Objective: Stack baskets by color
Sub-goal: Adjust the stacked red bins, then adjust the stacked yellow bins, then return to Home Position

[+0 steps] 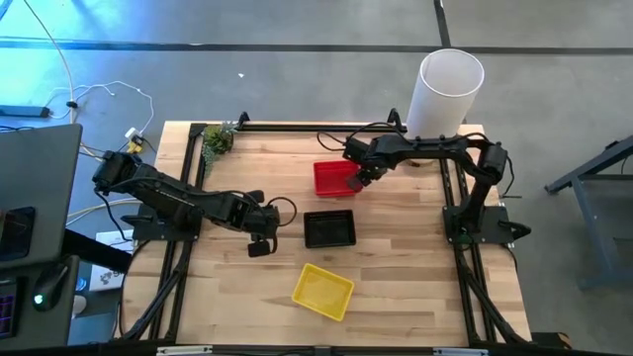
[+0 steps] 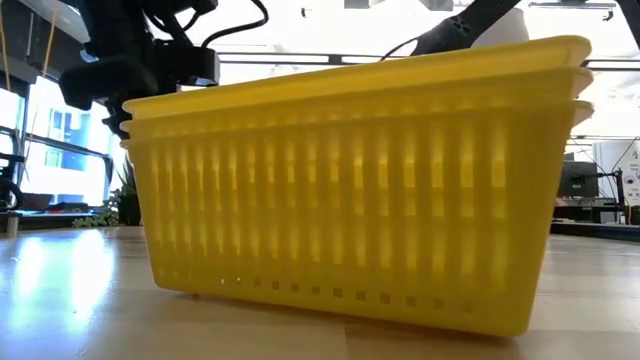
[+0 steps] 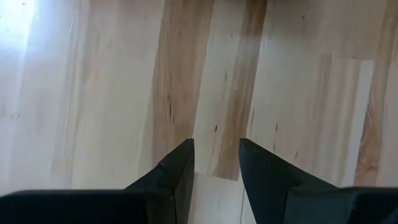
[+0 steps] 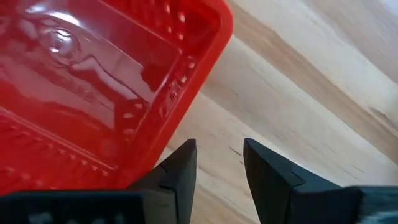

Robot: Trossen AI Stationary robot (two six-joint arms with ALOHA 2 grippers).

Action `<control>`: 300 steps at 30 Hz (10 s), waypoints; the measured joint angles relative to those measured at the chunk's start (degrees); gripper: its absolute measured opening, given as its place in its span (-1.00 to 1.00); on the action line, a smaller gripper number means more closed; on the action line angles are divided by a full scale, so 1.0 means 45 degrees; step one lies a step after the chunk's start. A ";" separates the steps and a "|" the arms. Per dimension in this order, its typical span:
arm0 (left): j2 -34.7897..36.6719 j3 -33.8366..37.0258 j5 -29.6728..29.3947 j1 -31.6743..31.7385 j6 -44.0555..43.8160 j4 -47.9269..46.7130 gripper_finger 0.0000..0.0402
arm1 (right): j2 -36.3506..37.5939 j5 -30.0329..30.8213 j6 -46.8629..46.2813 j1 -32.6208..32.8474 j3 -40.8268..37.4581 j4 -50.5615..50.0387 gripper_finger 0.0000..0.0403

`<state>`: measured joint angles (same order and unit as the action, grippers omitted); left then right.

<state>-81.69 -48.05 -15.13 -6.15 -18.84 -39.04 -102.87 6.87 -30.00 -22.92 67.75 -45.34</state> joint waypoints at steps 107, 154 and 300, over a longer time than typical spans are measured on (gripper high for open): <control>-0.4380 -0.0068 0.4417 -0.2977 -0.3342 0.9004 -0.44 | 0.2545 0.1296 0.0297 0.3604 0.0005 -0.2494 -0.40; 0.0000 -0.0063 0.0412 -0.1083 -0.2421 0.3287 -0.44 | 0.0802 -0.2548 -0.3112 1.3694 0.0005 0.5396 -0.40; 1.7957 0.9695 0.1592 0.0282 0.3898 0.6459 -0.44 | 1.8674 -0.2874 0.6642 0.3508 -1.4931 1.5717 -0.40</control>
<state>-0.89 -4.43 -7.97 -4.89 -1.30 -9.98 -18.84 -6.07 -0.11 -7.14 0.56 25.39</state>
